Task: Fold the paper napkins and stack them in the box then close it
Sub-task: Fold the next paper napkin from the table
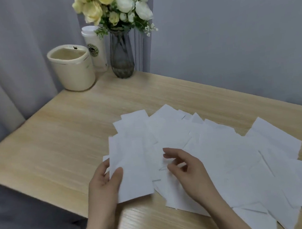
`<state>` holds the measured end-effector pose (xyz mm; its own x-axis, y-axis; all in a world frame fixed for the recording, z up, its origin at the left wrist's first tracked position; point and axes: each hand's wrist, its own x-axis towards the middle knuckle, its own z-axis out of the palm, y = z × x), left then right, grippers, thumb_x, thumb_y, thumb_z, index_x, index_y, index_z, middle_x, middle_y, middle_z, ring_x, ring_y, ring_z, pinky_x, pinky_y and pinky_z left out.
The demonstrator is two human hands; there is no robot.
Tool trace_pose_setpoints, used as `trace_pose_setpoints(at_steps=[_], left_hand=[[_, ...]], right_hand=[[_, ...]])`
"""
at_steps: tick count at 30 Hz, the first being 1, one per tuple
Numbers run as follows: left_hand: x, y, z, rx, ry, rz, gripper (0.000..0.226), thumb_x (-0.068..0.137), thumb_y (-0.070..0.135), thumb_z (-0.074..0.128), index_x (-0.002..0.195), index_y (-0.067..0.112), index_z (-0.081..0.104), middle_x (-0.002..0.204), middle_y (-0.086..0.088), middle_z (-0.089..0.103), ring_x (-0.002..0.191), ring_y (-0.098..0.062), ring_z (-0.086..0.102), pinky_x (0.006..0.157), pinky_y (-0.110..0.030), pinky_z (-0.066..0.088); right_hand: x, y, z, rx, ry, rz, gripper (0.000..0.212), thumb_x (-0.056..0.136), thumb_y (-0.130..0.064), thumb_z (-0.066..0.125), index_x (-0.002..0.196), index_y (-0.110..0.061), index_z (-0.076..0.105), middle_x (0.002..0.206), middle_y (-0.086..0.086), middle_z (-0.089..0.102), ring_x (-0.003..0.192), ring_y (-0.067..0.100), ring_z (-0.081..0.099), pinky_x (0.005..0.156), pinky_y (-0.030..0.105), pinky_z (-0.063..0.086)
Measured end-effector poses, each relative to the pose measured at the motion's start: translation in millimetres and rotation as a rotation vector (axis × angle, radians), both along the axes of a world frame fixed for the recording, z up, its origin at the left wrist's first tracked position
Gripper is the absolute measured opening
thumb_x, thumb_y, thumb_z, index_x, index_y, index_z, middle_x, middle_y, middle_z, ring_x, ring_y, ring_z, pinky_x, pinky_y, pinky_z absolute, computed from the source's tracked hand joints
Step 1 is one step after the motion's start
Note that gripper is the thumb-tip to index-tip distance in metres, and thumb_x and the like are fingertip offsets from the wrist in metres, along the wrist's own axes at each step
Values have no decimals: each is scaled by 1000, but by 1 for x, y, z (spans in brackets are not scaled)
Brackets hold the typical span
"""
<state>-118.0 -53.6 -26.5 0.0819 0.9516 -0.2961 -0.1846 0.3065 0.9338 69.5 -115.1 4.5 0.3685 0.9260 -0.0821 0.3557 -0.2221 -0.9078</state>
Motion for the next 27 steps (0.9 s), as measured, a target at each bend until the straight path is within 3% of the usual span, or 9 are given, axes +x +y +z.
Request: trace_pose_setpoints(at_steps=[4,7,11,16,20,27], left_hand=[[-28,11,-5,13,44,98,25,93,4,59,106,25,65,92,3,77,75,-13,73,60,-28,53],[-41,13,-6,6,42,134,25,94,5,58,110,23,64,94,3,77,77,-13,73,62,-28,54],[-50,14,-7,8,53,182,25,95,5,58,113,22,64,98,3,75,82,-16,72,65,-31,53],[-58,17,-11,-13,51,239,25,95,5,58,107,25,64,94,6,75,76,-10,71,60,-25,52],[-59,17,-14,-29,51,244,25,95,5,58,105,27,64,99,3,74,85,-18,70,65,-30,53],[-57,23,-18,-29,20,277,23,95,4,57,108,23,63,103,0,72,85,-17,69,66,-30,52]], right_hand=[[-9,31,-2,18,-193,163,42,88,-4,57,120,-31,60,109,-27,55,103,-7,43,84,6,32],[-15,54,-9,-6,-365,243,43,86,-11,62,125,-30,59,121,-18,54,114,-1,33,95,17,24],[-23,75,-18,-100,-530,296,48,83,-25,66,130,-32,54,130,-13,51,125,11,30,84,21,17],[-31,86,-22,-121,-658,285,51,78,-34,68,127,-31,55,116,-10,49,112,12,35,78,26,16],[-36,89,-21,-132,-711,275,47,78,-36,68,123,-31,57,109,-11,48,108,12,37,76,27,16],[-40,85,-19,-92,-840,291,32,87,-34,59,118,-34,63,98,-9,48,99,13,41,77,29,20]])
